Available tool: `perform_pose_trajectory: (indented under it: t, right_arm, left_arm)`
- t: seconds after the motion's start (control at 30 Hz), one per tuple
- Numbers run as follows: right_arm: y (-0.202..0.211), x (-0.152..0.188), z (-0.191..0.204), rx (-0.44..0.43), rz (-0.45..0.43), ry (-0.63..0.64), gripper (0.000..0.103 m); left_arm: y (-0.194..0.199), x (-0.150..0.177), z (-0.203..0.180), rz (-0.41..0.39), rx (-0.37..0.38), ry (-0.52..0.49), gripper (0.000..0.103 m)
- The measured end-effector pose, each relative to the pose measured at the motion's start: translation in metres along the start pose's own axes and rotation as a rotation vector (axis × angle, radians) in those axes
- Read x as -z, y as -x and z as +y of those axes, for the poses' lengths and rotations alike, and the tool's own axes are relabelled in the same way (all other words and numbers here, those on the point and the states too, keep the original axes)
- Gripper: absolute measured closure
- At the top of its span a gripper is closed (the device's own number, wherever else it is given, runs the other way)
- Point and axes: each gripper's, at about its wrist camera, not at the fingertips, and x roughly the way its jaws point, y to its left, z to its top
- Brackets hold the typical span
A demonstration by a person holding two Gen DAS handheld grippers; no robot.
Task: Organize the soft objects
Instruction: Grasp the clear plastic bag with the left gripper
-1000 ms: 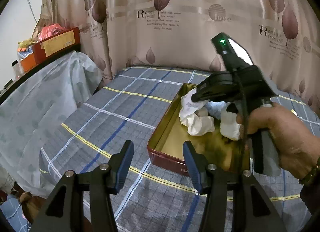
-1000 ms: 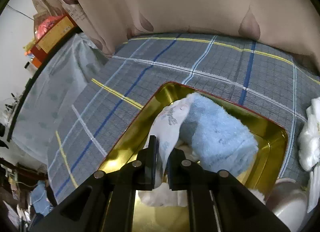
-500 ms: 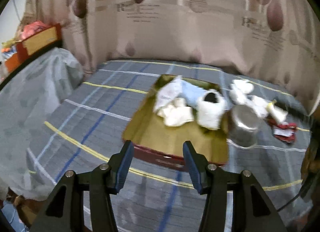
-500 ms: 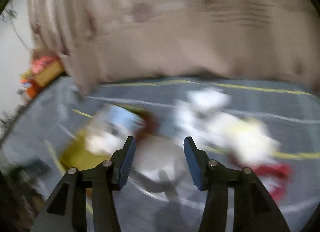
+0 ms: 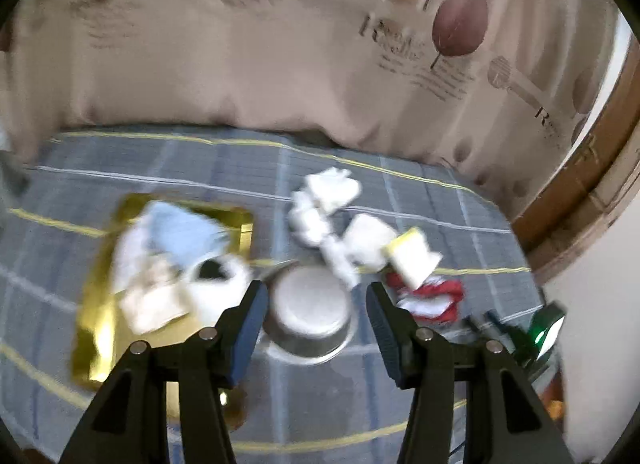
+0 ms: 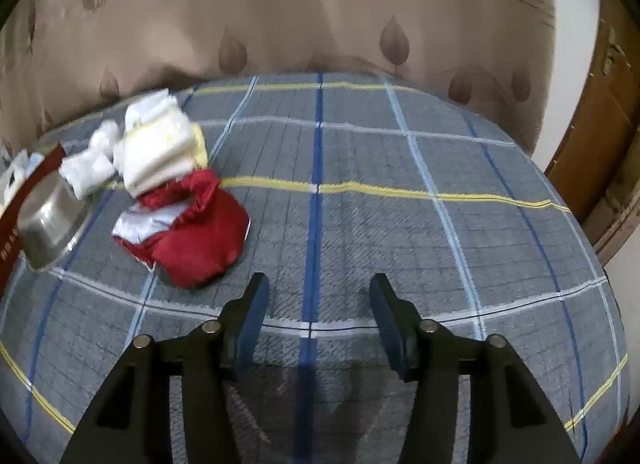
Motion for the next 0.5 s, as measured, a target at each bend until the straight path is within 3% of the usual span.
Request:
perform_pose_trajectory:
  t: [0.23,0.4,0.5]
  right_arm:
    - [-0.001,-0.001,0.002,-0.041,0.0,0.003,0.051]
    - [-0.002,0.002,-0.005,-0.08,0.007,-0.035,0.051]
    - [-0.002,0.003,-0.006,-0.099,0.011,-0.036,0.051]
  left_arm:
    - [-0.097,-0.072,-0.008,0.167,0.006,0.076,0.05]
    - [-0.159,-0.082,0.002,0.308,0.032,0.156,0.05]
    - [-0.175,-0.083,0.006,0.326,-0.013,0.151,0.05]
